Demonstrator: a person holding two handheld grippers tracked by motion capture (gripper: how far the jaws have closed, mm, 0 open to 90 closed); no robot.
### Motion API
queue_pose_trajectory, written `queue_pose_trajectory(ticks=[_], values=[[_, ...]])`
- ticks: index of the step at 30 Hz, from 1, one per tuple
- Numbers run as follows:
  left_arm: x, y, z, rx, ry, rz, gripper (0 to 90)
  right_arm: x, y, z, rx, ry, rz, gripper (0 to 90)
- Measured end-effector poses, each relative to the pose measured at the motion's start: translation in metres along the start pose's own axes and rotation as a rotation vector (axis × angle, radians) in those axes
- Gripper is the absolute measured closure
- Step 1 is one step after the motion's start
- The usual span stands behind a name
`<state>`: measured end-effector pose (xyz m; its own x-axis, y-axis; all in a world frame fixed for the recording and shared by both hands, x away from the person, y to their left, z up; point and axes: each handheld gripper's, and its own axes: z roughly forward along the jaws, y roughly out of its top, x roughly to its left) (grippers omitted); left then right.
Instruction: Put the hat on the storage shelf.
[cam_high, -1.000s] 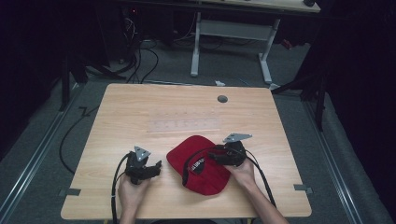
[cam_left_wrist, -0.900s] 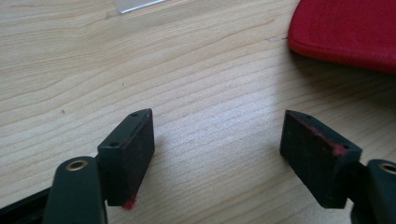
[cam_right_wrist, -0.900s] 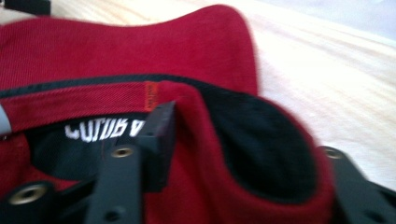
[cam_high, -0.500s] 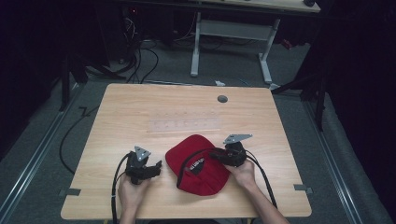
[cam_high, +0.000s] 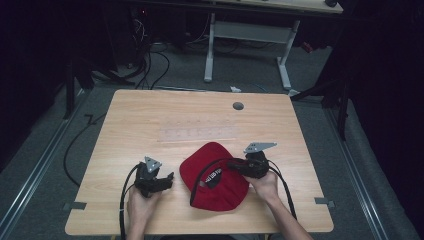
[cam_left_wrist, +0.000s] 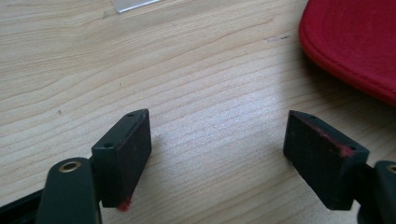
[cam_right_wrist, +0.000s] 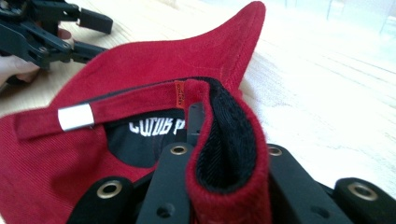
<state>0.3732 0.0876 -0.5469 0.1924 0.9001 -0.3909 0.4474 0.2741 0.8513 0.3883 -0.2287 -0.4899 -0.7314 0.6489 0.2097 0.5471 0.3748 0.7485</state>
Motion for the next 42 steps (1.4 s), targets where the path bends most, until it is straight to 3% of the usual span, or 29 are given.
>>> queue_pose_trajectory(ticks=[6,11,21,27,36,40,42], values=[[-0.002,-0.001,0.0,0.002,0.003,-0.003,21.2,-0.001,0.003,-0.013,-0.027,0.007,0.021,82.6],[-0.007,-0.004,-0.003,-0.003,-0.013,0.026,19.6,-0.002,0.008,-0.022,-0.035,0.0,0.028,82.7],[-0.032,-0.008,-0.022,0.003,-0.157,0.1,15.0,0.0,0.018,-0.032,-0.05,-0.011,0.041,82.8],[-0.052,-0.013,-0.023,0.009,-0.224,0.144,14.6,0.001,0.025,-0.037,-0.068,-0.009,0.055,82.9],[-0.076,-0.017,-0.015,0.03,-0.277,0.199,14.8,0.002,0.037,-0.044,-0.093,-0.018,0.07,82.8],[-0.086,-0.013,-0.015,-0.025,-0.284,0.192,12.4,0.004,0.04,-0.044,-0.09,-0.026,0.075,82.8],[-0.088,-0.013,-0.016,-0.045,-0.275,0.208,11.2,0.003,0.04,-0.041,-0.068,-0.045,0.073,82.8]])
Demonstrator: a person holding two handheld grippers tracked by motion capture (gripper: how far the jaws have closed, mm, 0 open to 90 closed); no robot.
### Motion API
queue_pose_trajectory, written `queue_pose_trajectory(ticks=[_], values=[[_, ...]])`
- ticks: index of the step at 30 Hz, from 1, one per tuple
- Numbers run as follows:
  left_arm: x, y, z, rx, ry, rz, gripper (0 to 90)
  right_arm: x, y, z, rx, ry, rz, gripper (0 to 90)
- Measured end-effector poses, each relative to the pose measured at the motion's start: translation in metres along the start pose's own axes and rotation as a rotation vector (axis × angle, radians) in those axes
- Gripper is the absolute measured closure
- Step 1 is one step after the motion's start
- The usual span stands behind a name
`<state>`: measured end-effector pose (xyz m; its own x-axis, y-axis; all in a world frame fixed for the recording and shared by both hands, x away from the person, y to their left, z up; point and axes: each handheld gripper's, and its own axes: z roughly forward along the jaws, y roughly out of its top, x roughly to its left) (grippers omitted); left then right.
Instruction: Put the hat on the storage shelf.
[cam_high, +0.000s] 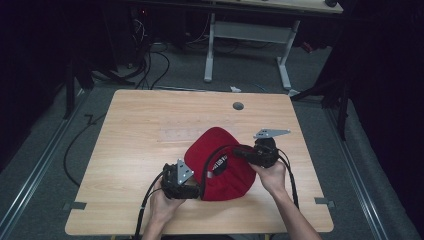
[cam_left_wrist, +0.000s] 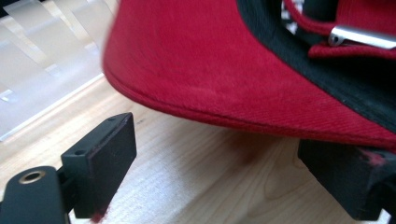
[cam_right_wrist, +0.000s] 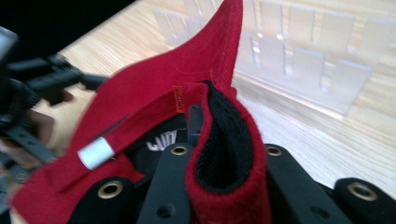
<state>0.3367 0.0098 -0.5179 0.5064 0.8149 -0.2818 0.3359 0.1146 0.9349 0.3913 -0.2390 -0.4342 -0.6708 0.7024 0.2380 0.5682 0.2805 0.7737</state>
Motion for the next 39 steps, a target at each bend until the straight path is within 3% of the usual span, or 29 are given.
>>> queue_pose_trajectory(ticks=[3,5,16,27,31,32,33,35,39], values=[[-0.001,0.001,-0.003,-0.017,0.006,0.034,10.5,-0.003,-0.002,0.003,0.028,-0.01,0.007,82.8],[-0.001,0.003,-0.004,-0.03,-0.005,0.034,10.4,-0.002,-0.003,0.004,0.046,-0.022,0.003,82.7],[-0.01,0.005,-0.006,-0.022,-0.038,0.142,13.1,0.0,-0.004,0.007,0.092,-0.027,0.004,82.3],[-0.012,0.006,-0.007,-0.016,-0.032,0.184,19.4,-0.004,-0.008,0.009,0.121,0.02,0.031,82.0],[-0.015,0.01,-0.006,-0.025,-0.032,0.216,28.5,-0.008,-0.01,0.011,0.125,0.066,0.057,81.9],[-0.015,0.01,-0.006,-0.025,-0.032,0.216,29.8,-0.008,-0.01,0.011,0.125,0.066,0.057,81.9],[-0.017,0.011,-0.005,-0.019,-0.046,0.21,29.8,-0.008,-0.01,0.012,0.12,0.115,0.063,81.9],[-0.019,0.012,-0.005,-0.024,-0.049,0.224,36.8,-0.002,-0.009,0.013,0.119,0.112,0.045,81.6],[-0.016,0.017,-0.009,-0.018,-0.076,0.178,45.0,-0.003,-0.009,0.012,0.107,0.131,0.037,80.3]])
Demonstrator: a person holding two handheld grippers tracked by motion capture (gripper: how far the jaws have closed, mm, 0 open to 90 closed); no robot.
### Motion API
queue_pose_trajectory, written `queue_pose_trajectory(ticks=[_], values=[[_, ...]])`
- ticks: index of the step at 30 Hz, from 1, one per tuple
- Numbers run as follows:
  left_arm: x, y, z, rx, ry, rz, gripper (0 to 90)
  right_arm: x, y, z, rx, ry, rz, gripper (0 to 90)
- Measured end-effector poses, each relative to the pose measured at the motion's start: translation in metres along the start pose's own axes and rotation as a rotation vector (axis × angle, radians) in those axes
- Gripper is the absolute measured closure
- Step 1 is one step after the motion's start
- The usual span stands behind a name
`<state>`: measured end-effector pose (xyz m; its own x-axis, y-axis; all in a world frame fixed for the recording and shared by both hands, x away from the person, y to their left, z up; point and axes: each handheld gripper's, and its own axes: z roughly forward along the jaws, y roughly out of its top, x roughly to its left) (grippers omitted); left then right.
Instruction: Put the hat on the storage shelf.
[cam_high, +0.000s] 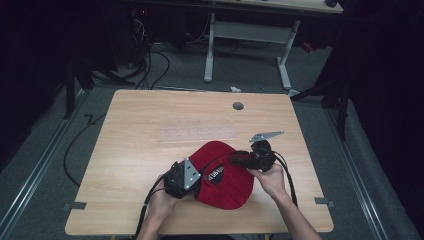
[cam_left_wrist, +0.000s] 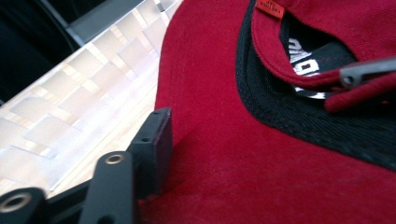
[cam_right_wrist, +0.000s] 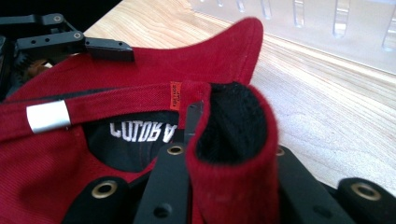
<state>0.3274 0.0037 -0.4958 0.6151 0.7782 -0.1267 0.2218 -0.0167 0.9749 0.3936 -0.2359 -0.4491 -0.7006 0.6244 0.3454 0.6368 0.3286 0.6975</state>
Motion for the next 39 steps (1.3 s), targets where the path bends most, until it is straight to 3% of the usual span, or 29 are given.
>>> queue_pose_trajectory(ticks=[8,15,18,24,25,30,37,39], values=[[0.001,0.014,-0.009,0.018,-0.085,-0.068,64.3,0.003,-0.002,-0.005,-0.049,0.007,-0.034,75.3],[-0.001,0.022,-0.015,0.05,-0.119,-0.058,73.6,0.003,0.001,-0.007,-0.065,-0.01,-0.032,66.4],[-0.002,0.022,-0.016,0.068,-0.123,-0.036,77.9,0.001,0.001,-0.011,-0.091,-0.02,-0.025,59.2],[-0.001,0.022,-0.018,0.088,-0.117,-0.031,85.0,-0.006,0.002,-0.032,-0.195,-0.051,0.004,50.3],[0.0,0.023,-0.018,0.082,-0.118,-0.05,85.0,-0.008,0.001,-0.035,-0.211,-0.057,0.012,48.6],[0.002,0.024,-0.019,0.088,-0.118,-0.05,85.1,-0.013,0.0,-0.045,-0.245,-0.1,0.0,46.1],[0.008,0.026,-0.022,0.082,-0.103,-0.073,85.4,-0.015,-0.003,-0.059,-0.332,-0.106,0.01,42.9],[0.012,0.028,-0.023,0.074,-0.095,-0.091,85.5,-0.016,-0.006,-0.062,-0.345,-0.129,0.01,42.9]])
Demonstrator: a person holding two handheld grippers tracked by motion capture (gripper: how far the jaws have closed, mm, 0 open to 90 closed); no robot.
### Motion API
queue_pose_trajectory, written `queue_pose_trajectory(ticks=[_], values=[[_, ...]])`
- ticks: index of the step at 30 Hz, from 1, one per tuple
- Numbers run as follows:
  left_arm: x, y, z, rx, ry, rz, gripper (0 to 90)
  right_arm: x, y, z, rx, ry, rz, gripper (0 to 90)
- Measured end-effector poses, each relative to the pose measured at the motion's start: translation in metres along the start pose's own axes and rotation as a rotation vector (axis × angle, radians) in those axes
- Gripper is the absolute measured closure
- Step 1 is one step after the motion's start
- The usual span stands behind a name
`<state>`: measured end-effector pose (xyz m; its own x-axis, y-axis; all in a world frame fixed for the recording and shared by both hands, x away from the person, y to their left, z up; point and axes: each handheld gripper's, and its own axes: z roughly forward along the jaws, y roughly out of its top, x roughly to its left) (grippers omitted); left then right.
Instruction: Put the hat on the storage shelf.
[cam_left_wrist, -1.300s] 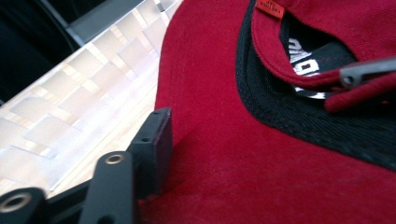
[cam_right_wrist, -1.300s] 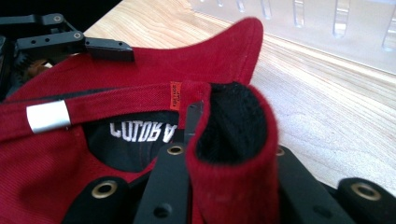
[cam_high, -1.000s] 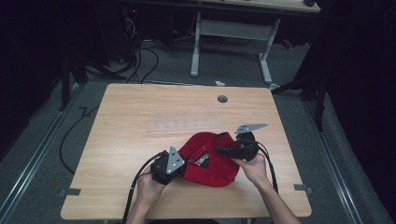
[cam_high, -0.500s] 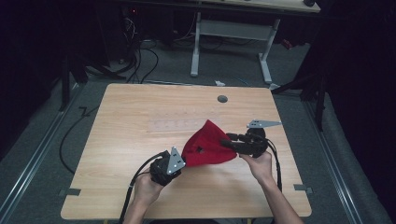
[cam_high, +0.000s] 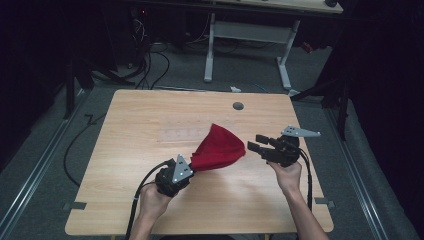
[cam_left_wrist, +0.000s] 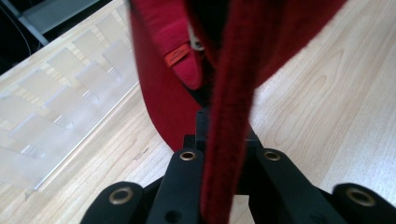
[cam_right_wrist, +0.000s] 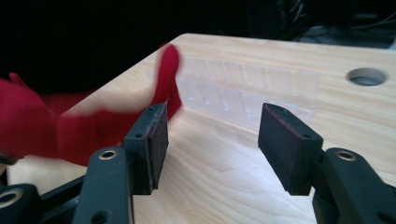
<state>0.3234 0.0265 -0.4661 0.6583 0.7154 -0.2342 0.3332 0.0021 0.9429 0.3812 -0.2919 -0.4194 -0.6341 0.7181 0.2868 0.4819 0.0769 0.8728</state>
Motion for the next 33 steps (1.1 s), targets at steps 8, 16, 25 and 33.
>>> queue_pose_trajectory(ticks=[8,16,25,33], values=[[0.013,0.007,-0.008,-0.037,0.021,-0.069,85.5,-0.009,-0.022,-0.001,0.028,-0.072,-0.02,40.5],[0.022,0.015,-0.014,-0.063,0.036,-0.124,85.4,-0.017,-0.051,0.012,0.107,-0.17,-0.049,39.7],[0.039,0.031,-0.021,-0.136,0.062,-0.21,85.2,-0.024,-0.084,0.036,0.253,-0.283,-0.121,39.3],[0.051,0.042,-0.023,-0.173,0.084,-0.266,85.1,-0.028,-0.097,0.042,0.271,-0.327,-0.144,36.7]])
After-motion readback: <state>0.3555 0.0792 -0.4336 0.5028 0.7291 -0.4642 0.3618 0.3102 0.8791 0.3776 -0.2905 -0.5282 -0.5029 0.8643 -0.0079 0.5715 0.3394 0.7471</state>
